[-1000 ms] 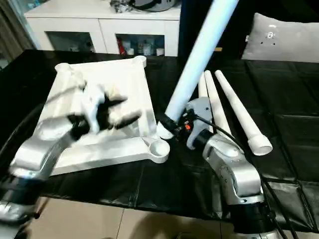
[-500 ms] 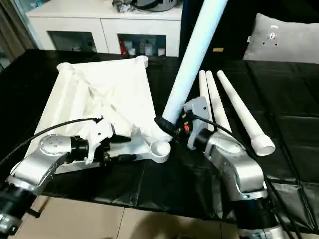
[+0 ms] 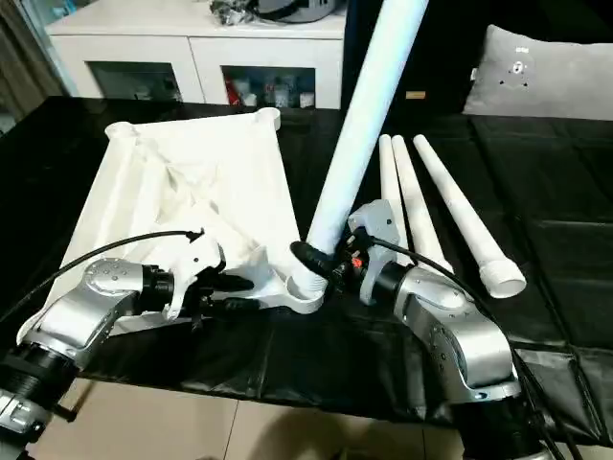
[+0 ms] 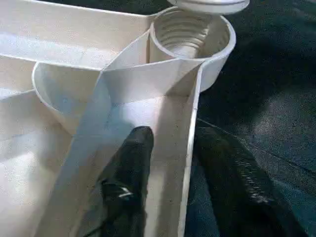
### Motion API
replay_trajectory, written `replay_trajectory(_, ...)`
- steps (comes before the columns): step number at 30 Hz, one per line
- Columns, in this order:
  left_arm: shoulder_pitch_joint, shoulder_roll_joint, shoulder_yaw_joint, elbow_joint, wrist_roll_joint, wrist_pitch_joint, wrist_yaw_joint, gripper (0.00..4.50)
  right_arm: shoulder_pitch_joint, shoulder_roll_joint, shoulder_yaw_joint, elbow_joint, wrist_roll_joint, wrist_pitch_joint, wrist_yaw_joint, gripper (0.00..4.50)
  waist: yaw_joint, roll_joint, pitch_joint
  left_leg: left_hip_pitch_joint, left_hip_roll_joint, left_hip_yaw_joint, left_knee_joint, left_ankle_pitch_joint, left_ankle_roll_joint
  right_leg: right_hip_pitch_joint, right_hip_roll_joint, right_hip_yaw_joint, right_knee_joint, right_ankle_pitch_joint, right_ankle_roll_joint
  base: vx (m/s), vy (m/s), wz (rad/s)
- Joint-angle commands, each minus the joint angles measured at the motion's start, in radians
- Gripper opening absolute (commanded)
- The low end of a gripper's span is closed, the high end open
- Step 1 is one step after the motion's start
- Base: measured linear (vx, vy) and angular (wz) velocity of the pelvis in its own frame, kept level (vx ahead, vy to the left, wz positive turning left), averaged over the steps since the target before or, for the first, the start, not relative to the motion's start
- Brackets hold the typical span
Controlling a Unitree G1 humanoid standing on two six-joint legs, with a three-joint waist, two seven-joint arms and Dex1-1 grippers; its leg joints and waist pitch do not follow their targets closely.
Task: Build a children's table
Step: Insert table leg to table base
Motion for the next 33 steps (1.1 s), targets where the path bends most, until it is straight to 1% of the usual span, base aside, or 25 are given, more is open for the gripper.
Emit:
replay_trajectory(1, 0.006, 0.02, -0.007, -0.013, 0.01, -0.002, -0.024, 1.43, -0.015, 0.0, 0.009, -0.018, 0.015, 0.012, 0.014, 1.89, 0.004, -0.006, -0.065, -0.014, 0.028, 0.0, -0.078, -0.094, 0.032, 0.071, -0.064, 0.043, -0.077, -0.265, -0.181, 0.0, 0.0, 0.0)
replay_trajectory(3, 0.007, 0.029, -0.015, -0.008, 0.02, -0.014, -0.037, 1.21, -0.023, -0.002, 0.018, -0.011, 0.008, 0.011, 0.02, 1.89, 0.005, -0.003, -0.065, -0.013, 0.029, 0.0, -0.079, -0.096, 0.031, 0.07, -0.065, 0.043, -0.076, -0.271, -0.179, 0.0, 0.0, 0.0)
replay_trajectory(4, 0.008, 0.031, -0.017, -0.004, 0.024, -0.021, -0.043, 1.17, -0.027, -0.002, 0.021, -0.007, 0.004, 0.012, 0.018, 1.89, 0.004, -0.004, -0.063, -0.013, 0.029, 0.0, -0.08, -0.103, 0.031, 0.07, -0.065, 0.043, -0.078, -0.278, -0.177, 0.0, 0.0, 0.0)
replay_trajectory(6, 0.006, 0.026, -0.011, 0.004, 0.028, -0.048, -0.039, 0.98, -0.037, -0.004, 0.03, 0.004, -0.01, 0.013, 0.014, 1.89, 0.002, -0.003, -0.063, -0.013, 0.029, -0.001, -0.08, -0.106, 0.028, 0.07, -0.066, 0.043, -0.078, -0.281, -0.177, 0.0, 0.0, 0.0)
replay_trajectory(8, -0.001, 0.019, -0.006, 0.011, 0.026, -0.044, -0.035, 0.76, -0.048, -0.005, 0.04, 0.016, -0.026, 0.009, 0.011, 1.89, 0.002, -0.002, -0.063, -0.012, 0.029, 0.001, -0.079, -0.11, 0.024, 0.07, -0.066, 0.043, -0.079, -0.286, -0.178, 0.0, 0.0, 0.0)
replay_trajectory(12, -0.007, 0.021, -0.021, 0.02, 0.042, -0.051, -0.043, 0.44, -0.062, -0.004, 0.053, 0.034, -0.049, 0.002, 0.006, 1.89, 0.002, -0.001, -0.063, -0.012, 0.029, 0.0, -0.08, -0.108, 0.02, 0.069, -0.065, 0.044, -0.078, -0.283, -0.177, 0.0, 0.0, 0.0)
replay_trajectory(13, -0.009, 0.02, -0.024, 0.024, 0.047, -0.055, -0.044, 0.44, -0.07, -0.002, 0.056, 0.042, -0.054, 0.003, 0.003, 1.89, 0.001, -0.001, -0.064, -0.012, 0.028, 0.0, -0.079, -0.108, 0.019, 0.069, -0.065, 0.044, -0.077, -0.277, -0.178, 0.0, 0.0, 0.0)
replay_trajectory(16, -0.011, 0.019, -0.032, 0.032, 0.067, -0.075, -0.05, 0.13, -0.088, -0.007, 0.07, 0.06, -0.072, 0.008, 0.0, 1.89, 0.001, -0.002, -0.065, -0.014, 0.028, 0.0, -0.078, -0.096, 0.02, 0.072, -0.066, 0.044, -0.074, -0.248, -0.186, 0.0, 0.0, 0.0)
replay_trajectory(17, -0.01, 0.023, -0.04, 0.035, 0.077, -0.088, -0.053, 0.13, -0.092, -0.011, 0.077, 0.066, -0.077, 0.011, 0.002, 1.89, 0.002, -0.002, -0.064, -0.012, 0.03, -0.001, -0.08, -0.099, 0.021, 0.071, -0.065, 0.043, -0.076, -0.252, -0.186, 0.0, 0.0, 0.0)
replay_trajectory(19, -0.009, 0.025, -0.047, 0.037, 0.087, -0.1, -0.057, 0.03, -0.099, -0.021, 0.09, 0.079, -0.087, 0.022, 0.009, 1.89, 0.001, -0.003, -0.065, -0.013, 0.029, -0.001, -0.08, -0.1, 0.019, 0.072, -0.066, 0.043, -0.073, -0.255, -0.188, 0.0, 0.0, 0.0)
replay_trajectory(21, -0.011, 0.017, -0.037, 0.036, 0.078, -0.111, -0.057, 0.01, -0.104, -0.028, 0.1, 0.087, -0.093, 0.032, 0.023, 1.89, 0.001, -0.004, -0.066, -0.012, 0.03, 0.0, -0.078, -0.094, 0.021, 0.073, -0.067, 0.045, -0.072, -0.239, -0.191, 0.0, 0.0, 0.0)
replay_trajectory(22, -0.013, 0.015, -0.034, 0.034, 0.073, -0.109, -0.057, 0.01, -0.104, -0.029, 0.1, 0.089, -0.095, 0.036, 0.023, 1.89, 0.002, -0.006, -0.066, -0.013, 0.029, 0.001, -0.077, -0.087, 0.024, 0.074, -0.067, 0.045, -0.07, -0.228, -0.194, 0.0, 0.0, 0.0)
replay_trajectory(23, -0.013, 0.015, -0.034, 0.034, 0.073, -0.109, -0.057, 0.01, -0.104, -0.029, 0.1, 0.089, -0.095, 0.036, 0.023, 1.89, 0.002, -0.005, -0.065, -0.013, 0.029, 0.001, -0.077, -0.087, 0.026, 0.072, -0.067, 0.045, -0.071, -0.228, -0.196, 0.0, 0.0, 0.0)
replay_trajectory(24, -0.014, 0.014, -0.033, 0.034, 0.071, -0.115, -0.061, 0.0, -0.106, -0.03, 0.102, 0.092, -0.096, 0.04, 0.026, 1.89, 0.002, -0.006, -0.065, -0.013, 0.03, 0.002, -0.077, -0.089, 0.026, 0.072, -0.067, 0.045, -0.072, -0.231, -0.196, 0.0, 0.0, 0.0)
replay_trajectory(27, -0.022, 0.014, -0.04, 0.04, 0.081, -0.145, -0.078, 0.0, -0.114, -0.037, 0.122, 0.108, -0.101, 0.051, 0.047, 1.89, 0.001, -0.005, -0.065, -0.012, 0.029, 0.001, -0.078, -0.096, 0.025, 0.073, -0.066, 0.044, -0.073, -0.25, -0.193, 0.0, 0.0, 0.0)
replay_trajectory(28, -0.025, 0.012, -0.041, 0.045, 0.086, -0.148, -0.077, 0.0, -0.116, -0.04, 0.127, 0.11, -0.103, 0.05, 0.051, 1.89, 0.002, -0.007, -0.065, -0.013, 0.03, 0.001, -0.078, -0.094, 0.026, 0.073, -0.067, 0.044, -0.073, -0.249, -0.192, 0.0, 0.0, 0.0)
replay_trajectory(29, -0.025, 0.012, -0.041, 0.045, 0.086, -0.148, -0.077, 0.0, -0.116, -0.04, 0.127, 0.11, -0.103, 0.05, 0.051, 1.89, 0.002, -0.006, -0.065, -0.012, 0.03, 0.001, -0.077, -0.093, 0.026, 0.072, -0.067, 0.045, -0.073, -0.247, -0.193, 0.0, 0.0, 0.0)
replay_trajectory(31, -0.043, 0.007, -0.045, 0.079, 0.108, -0.185, -0.068, 0.0, -0.122, -0.043, 0.124, 0.109, -0.096, 0.062, 0.061, 1.89, 0.003, -0.009, -0.064, -0.013, 0.028, 0.002, -0.077, -0.093, 0.029, 0.073, -0.066, 0.045, -0.075, -0.253, -0.188, 0.0, 0.0, 0.0)
replay_trajectory(33, -0.054, 0.004, -0.048, 0.095, 0.114, -0.202, -0.07, 0.0, -0.125, -0.045, 0.119, 0.109, -0.086, 0.07, 0.076, 1.89, 0.004, -0.008, -0.064, -0.012, 0.029, 0.001, -0.078, -0.096, 0.028, 0.073, -0.067, 0.045, -0.075, -0.261, -0.186, 0.0, 0.0, 0.0)
